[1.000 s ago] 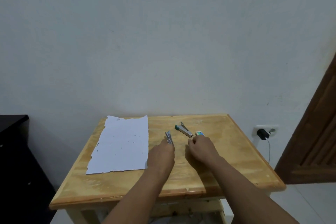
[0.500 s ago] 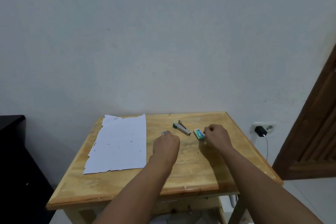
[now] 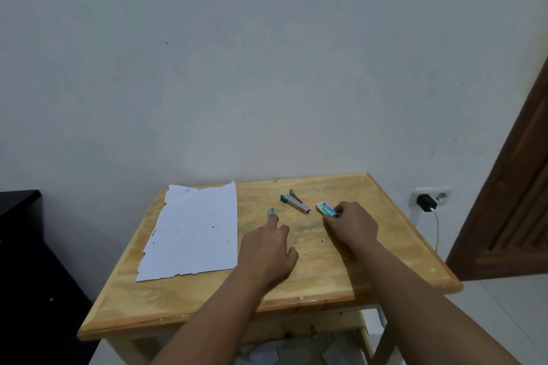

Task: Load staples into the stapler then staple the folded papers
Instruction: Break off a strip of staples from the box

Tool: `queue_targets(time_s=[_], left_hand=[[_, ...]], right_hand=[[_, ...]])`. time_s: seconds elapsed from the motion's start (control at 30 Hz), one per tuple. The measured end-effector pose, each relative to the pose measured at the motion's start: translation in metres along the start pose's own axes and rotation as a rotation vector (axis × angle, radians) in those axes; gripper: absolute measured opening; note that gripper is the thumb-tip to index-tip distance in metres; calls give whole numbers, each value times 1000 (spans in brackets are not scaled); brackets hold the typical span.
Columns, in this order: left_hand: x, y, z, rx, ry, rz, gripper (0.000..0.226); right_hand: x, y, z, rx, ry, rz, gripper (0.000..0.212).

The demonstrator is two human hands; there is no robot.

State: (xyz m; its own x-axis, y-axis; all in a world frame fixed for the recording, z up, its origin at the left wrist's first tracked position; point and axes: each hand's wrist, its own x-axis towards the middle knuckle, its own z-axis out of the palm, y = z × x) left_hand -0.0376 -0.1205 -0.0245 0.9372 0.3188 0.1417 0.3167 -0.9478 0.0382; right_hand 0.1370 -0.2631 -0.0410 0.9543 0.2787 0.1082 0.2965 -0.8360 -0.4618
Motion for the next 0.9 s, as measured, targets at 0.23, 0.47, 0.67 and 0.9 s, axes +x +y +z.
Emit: queue_targets(time_s=[0.23, 0.47, 0.67, 0.9], left_hand=[[-5, 19, 8, -292, 359, 4, 44], [14, 66, 11, -1076, 245, -363, 37], [52, 76, 33, -1380, 109, -574, 34], [62, 77, 38, -1502, 99, -522, 51]], right_hand=[[-26, 8, -6, 365, 49, -34, 29], [-50, 15, -8, 682, -29, -156, 27], [-56, 16, -8, 823, -94, -182, 26], [-48, 23, -3, 835, -79, -194, 20]])
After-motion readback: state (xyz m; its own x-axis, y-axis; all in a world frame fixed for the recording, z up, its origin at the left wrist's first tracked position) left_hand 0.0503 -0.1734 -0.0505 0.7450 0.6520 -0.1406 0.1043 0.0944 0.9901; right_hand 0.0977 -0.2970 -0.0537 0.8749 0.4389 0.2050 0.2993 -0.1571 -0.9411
